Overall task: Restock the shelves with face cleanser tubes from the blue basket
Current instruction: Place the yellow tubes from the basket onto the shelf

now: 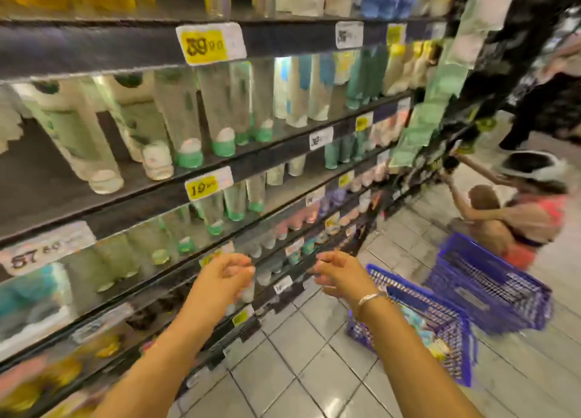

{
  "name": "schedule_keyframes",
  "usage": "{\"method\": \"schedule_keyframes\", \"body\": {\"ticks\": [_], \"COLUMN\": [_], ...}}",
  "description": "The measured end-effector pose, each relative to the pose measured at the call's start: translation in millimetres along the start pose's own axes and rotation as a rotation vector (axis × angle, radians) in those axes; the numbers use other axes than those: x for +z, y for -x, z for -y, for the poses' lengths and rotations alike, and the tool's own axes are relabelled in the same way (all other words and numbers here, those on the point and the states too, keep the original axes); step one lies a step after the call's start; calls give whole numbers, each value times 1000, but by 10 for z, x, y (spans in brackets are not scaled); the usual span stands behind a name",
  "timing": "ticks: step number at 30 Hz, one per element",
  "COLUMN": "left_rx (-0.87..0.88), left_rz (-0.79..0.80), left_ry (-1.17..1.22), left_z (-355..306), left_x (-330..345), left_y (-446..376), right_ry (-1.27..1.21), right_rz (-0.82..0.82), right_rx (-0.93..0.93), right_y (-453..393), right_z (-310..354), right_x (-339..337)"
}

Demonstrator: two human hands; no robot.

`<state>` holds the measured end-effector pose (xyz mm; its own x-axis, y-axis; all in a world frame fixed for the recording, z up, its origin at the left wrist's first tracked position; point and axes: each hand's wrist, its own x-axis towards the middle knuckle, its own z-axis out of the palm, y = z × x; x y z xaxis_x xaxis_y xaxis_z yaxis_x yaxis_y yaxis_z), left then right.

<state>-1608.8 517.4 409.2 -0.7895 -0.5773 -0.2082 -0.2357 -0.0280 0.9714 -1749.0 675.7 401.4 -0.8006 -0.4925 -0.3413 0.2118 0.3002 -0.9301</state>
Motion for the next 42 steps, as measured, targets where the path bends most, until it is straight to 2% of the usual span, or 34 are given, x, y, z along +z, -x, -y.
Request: {"method": "schedule_keyframes", "body": {"ticks": [4,8,12,18,26,29,36,42], "left_rx": [-178,-343,-429,-502,-639,-657,-733,-843], "left_rz": [110,166,180,281,329,399,494,558], "left_ry": [-11,-46,-42,-51,-118,-125,-233,-282], "left_z": [395,625,758,788,1045,1201,1722,2431], "left_x": [703,1364,2149,3378,4419,4821,5704,6241], "left_y": [11,-6,-56,-142,-669,-888,-1847,-2153], "right_ry": [-58,-124,-171,-417,-533,-547,-513,-381], "right_rz": [-114,-178,-255,-422,-532,-589,-720,-705], "right_rx": [221,331,441,580,734,783,828,946], "right_y": [135,250,319,203,-54,-180,-1009,-1438], "right_z": [-769,-1265,-1669,-2119,-2662,-2817,-3323,-4194], "right_x": [-720,-1392,-2164,-3207,-3973,-4243,-4741,-4986]}}
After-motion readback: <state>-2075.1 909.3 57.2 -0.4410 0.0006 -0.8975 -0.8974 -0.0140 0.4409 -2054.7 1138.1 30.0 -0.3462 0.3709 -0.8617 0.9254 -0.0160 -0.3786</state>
